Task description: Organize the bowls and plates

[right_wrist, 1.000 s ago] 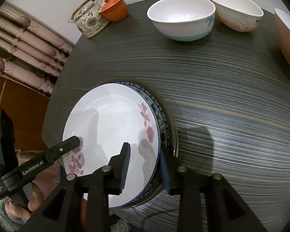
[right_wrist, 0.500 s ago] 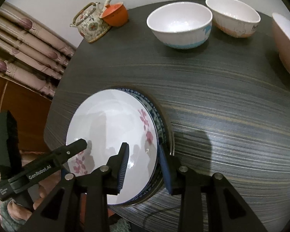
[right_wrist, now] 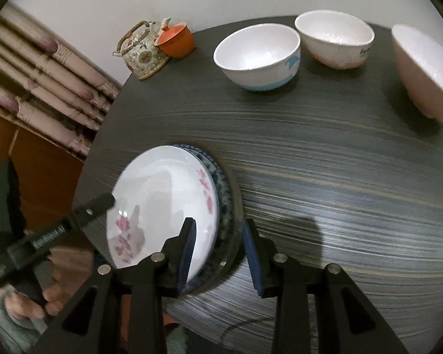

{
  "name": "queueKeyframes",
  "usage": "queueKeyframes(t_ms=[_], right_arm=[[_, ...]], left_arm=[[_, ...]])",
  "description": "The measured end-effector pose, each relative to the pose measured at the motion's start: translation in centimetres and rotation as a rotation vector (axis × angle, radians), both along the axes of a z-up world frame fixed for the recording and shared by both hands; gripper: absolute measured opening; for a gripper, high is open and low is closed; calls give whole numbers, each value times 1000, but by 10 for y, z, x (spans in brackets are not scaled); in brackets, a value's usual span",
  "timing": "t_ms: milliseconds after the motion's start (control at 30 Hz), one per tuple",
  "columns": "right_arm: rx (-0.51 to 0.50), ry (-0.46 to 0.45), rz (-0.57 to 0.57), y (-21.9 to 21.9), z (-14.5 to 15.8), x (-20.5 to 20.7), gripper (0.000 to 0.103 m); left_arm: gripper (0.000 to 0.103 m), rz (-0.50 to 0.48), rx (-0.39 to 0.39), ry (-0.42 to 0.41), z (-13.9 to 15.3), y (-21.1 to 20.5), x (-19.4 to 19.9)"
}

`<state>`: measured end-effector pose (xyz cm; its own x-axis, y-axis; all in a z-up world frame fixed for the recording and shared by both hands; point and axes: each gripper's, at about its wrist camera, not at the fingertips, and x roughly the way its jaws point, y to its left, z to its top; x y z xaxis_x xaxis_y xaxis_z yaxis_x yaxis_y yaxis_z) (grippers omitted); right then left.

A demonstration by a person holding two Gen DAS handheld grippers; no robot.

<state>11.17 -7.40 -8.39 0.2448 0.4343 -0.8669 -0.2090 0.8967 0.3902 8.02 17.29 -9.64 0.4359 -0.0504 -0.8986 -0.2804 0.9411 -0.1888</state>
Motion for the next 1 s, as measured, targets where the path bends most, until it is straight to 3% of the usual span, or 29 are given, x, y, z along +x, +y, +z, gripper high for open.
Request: queueKeyframes(t_ms=[133,367,533,733,1000], right_arm=[[-3,1,-35,-24,2,-3,33],[-35,3,-119,-74,4,-3,34],[-63,-35,-186,-119,12,-8,48],[-57,-86,-280,-178,23,-4,48],[-7,-109,-417,-255,40,29,48]], left_arm=[[65,-33,47,-29,11,-21,1],[68,-99,62,-43,19,-64,6],[68,-156,56,-34,19,-99,16],[68,-214,74,-27,25,-141,38],[68,-275,18,-8,33,-192,83]])
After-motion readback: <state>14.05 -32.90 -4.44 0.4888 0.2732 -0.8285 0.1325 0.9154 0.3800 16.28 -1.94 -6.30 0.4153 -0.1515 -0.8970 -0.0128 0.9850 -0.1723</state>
